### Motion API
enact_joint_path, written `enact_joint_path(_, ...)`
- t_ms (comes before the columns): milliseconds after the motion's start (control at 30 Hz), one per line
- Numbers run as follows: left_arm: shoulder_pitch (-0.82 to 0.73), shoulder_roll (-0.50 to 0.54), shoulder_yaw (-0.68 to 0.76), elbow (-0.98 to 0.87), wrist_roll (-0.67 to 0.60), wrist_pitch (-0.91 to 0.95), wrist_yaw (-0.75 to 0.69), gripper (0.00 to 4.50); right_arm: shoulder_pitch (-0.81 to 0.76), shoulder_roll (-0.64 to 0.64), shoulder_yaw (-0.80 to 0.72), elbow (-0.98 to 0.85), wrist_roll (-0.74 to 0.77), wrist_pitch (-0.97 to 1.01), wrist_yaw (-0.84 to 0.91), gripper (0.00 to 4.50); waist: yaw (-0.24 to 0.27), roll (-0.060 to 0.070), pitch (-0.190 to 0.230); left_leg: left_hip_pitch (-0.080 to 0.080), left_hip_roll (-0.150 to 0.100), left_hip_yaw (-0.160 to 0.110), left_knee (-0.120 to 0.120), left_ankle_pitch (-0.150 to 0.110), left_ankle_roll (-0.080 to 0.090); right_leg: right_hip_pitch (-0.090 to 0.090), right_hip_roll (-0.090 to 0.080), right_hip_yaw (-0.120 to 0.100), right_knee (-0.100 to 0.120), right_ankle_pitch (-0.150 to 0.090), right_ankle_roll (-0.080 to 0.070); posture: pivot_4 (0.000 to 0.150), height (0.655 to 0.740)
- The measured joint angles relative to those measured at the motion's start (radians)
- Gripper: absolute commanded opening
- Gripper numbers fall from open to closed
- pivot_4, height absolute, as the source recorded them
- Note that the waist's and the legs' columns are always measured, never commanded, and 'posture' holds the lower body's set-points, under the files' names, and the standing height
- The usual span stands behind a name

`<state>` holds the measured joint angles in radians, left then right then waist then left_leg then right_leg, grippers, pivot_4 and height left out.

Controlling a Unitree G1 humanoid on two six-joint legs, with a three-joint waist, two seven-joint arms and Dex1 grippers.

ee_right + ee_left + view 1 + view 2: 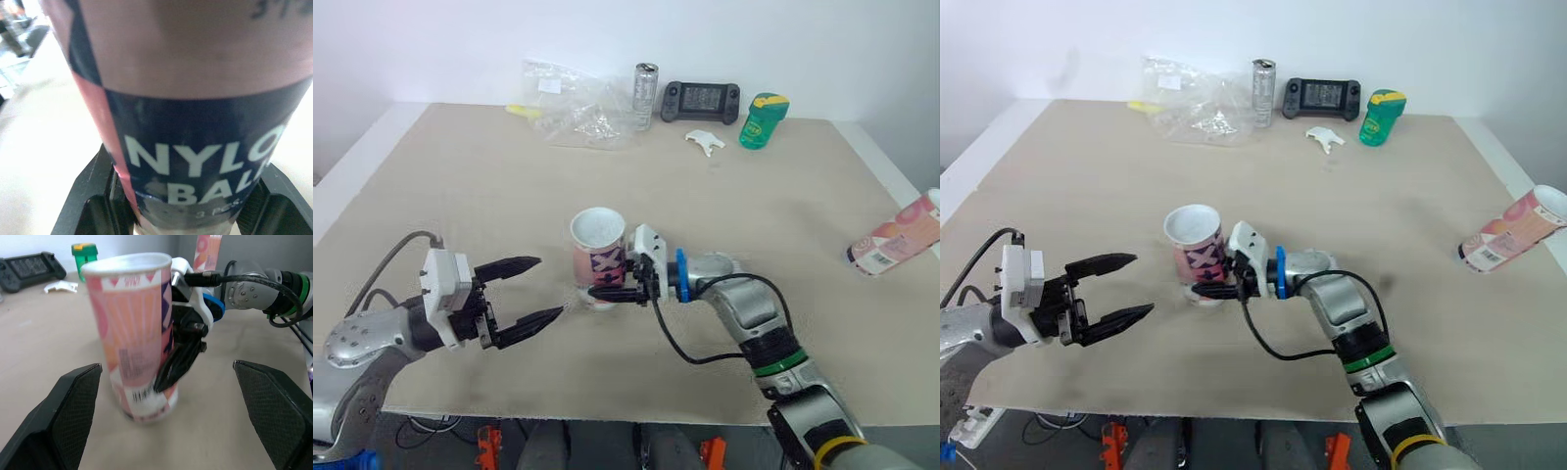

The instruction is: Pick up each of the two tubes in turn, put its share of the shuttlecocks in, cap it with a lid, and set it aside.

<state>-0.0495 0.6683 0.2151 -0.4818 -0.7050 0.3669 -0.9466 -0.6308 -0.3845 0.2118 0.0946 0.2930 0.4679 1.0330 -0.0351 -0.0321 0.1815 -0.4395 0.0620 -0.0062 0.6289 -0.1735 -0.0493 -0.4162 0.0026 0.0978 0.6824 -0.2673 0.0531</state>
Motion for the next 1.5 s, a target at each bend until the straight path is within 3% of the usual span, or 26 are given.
enact_joint_path(200, -0.215, -0.113, -0.107, 0.121, 0.028, 0.0, 0.033, 4.5, 0.018, -0.165, -0.306, 0.031, 0.035, 0.012, -0.16, 2.38, 0.009, 0.0, 0.0, 0.001, -0.002, 0.001, 0.006, 0.0, 0.0, 0.004, -0.001, 0.002, -0.001, 0.002, 0.004, 0.15, 0.7213)
enact_joint_path(367, -0.369, -0.23, -0.192, 0.267, 0.066, -0.018, 0.037, 4.5, 0.076, -0.279, -0.541, 0.241, 0.005, -0.033, -0.372, 2.38, 0.013, 0.0, 0.0, 0.001, -0.004, 0.001, 0.006, -0.001, 0.001, 0.005, -0.002, 0.004, -0.002, 0.003, 0.003, 0.15, 0.7213)
enact_joint_path(600, -0.447, -0.304, -0.252, 0.376, 0.099, -0.033, 0.001, 4.5, 0.108, -0.266, -0.625, 0.401, 0.001, -0.121, -0.484, 2.38, -0.02, 0.002, 0.0, 0.003, -0.004, 0.003, 0.005, -0.002, 0.004, 0.005, -0.001, 0.008, -0.001, 0.005, -0.001, 0.15, 0.7213)
enact_joint_path(767, -0.468, -0.336, -0.253, 0.396, 0.098, -0.036, -0.003, 4.5, 0.108, -0.235, -0.62, 0.465, 0.004, -0.164, -0.494, 2.38, -0.02, 0.003, 0.0, 0.004, -0.005, 0.003, 0.007, -0.002, 0.005, 0.008, -0.001, 0.008, -0.001, 0.004, 0.006, 0.15, 0.7213)
enact_joint_path(800, -0.469, -0.337, -0.252, 0.396, 0.098, -0.036, -0.003, 4.5, 0.105, -0.234, -0.617, 0.477, 0.004, -0.171, -0.493, 2.38, -0.02, 0.003, 0.0, 0.005, -0.005, 0.003, 0.007, -0.002, 0.005, 0.008, -0.001, 0.008, -0.001, 0.004, 0.007, 0.15, 0.7213)
enact_joint_path(833, -0.47, -0.338, -0.251, 0.396, 0.098, -0.036, -0.002, 4.5, 0.102, -0.232, -0.616, 0.489, 0.005, -0.177, -0.492, 2.98, -0.02, 0.003, 0.0, 0.006, -0.005, 0.003, 0.008, -0.002, 0.005, 0.01, -0.001, 0.009, -0.001, 0.004, 0.008, 0.15, 0.7213)
enact_joint_path(900, -0.47, -0.338, -0.251, 0.396, 0.098, -0.036, -0.003, 4.5, 0.1, -0.232, -0.614, 0.501, 0.006, -0.183, -0.488, 3.37, -0.02, 0.003, 0.0, 0.008, -0.005, 0.003, 0.008, -0.002, 0.005, 0.011, -0.001, 0.009, -0.001, 0.004, 0.008, 0.15, 0.7213)
enact_joint_path(933, -0.47, -0.334, -0.251, 0.395, 0.101, -0.036, -0.004, 4.5, 0.102, -0.232, -0.604, 0.513, 0.005, -0.173, -0.472, 3.97, -0.02, 0.002, -0.001, 0.009, -0.005, 0.003, 0.008, -0.002, 0.005, 0.012, -0.001, 0.009, -0.001, 0.004, 0.008, 0.15, 0.7213)
enact_joint_path(1000, -0.464, -0.316, -0.251, 0.393, 0.114, -0.036, -0.007, 4.5, 0.122, -0.226, -0.575, 0.528, 0.001, -0.16, -0.45, 4.46, -0.021, 0.003, -0.001, 0.009, -0.004, 0.003, 0.007, -0.002, 0.005, 0.012, 0.0, 0.01, -0.001, 0.004, 0.007, 0.15, 0.7213)
enact_joint_path(1333, -0.362, -0.162, -0.218, 0.341, 0.107, 0.113, 0.005, 4.5, 0.233, -0.313, -0.543, 0.417, 0.0, -0.111, -0.324, 4.46, -0.019, 0.003, -0.001, 0.009, -0.004, 0.003, 0.007, -0.002, 0.005, 0.012, 0.0, 0.01, -0.001, 0.003, 0.008, 0.15, 0.7213)
enact_joint_path(1500, -0.26, -0.067, -0.173, 0.302, 0.108, 0.165, 0.021, 4.5, 0.394, -0.42, -0.541, 0.266, 0.029, -0.04, -0.204, 4.46, -0.009, 0.003, -0.001, 0.009, -0.004, 0.003, 0.006, -0.002, 0.005, 0.012, -0.001, 0.009, -0.001, 0.0, 0.007, 0.15, 0.7213)
